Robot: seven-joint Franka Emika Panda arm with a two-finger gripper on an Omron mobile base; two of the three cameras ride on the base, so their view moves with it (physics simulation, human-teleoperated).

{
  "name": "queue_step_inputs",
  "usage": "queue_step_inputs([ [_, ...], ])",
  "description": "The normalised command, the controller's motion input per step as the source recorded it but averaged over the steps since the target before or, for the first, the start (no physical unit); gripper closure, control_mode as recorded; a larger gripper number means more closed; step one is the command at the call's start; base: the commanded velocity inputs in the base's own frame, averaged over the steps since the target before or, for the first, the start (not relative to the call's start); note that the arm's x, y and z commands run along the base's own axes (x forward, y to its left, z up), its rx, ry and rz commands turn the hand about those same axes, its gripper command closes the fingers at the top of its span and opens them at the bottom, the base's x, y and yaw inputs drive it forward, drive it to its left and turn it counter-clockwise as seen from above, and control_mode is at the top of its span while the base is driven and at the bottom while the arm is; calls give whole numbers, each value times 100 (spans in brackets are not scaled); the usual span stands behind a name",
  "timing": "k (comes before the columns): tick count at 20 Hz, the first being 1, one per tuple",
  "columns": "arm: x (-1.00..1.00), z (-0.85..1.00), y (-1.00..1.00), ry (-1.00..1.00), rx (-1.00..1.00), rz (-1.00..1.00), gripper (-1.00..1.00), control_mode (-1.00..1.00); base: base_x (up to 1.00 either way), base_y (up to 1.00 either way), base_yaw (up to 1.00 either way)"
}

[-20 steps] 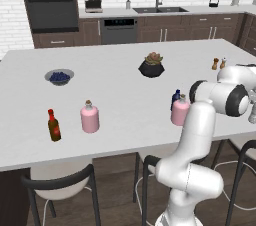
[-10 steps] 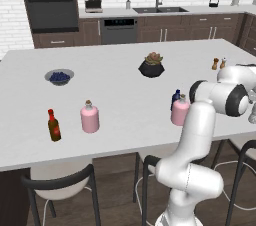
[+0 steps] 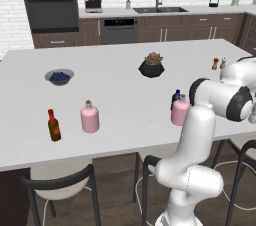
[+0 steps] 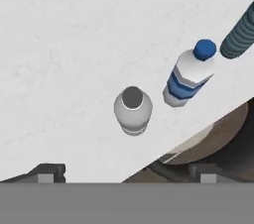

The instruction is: Move the plastic bottles in the middle to the plastics group, and the glass bottles in the middle to the glass group.

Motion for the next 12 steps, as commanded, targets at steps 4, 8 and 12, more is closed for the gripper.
queue_step_inputs([
  [4,-51,58,49,0,-3,0,-100,-100,0,0,0],
  [8,-22,37,65,0,-3,0,-100,-100,0,0,0],
  [12,0,27,86,4,-2,5,-100,-100,0,0,0],
])
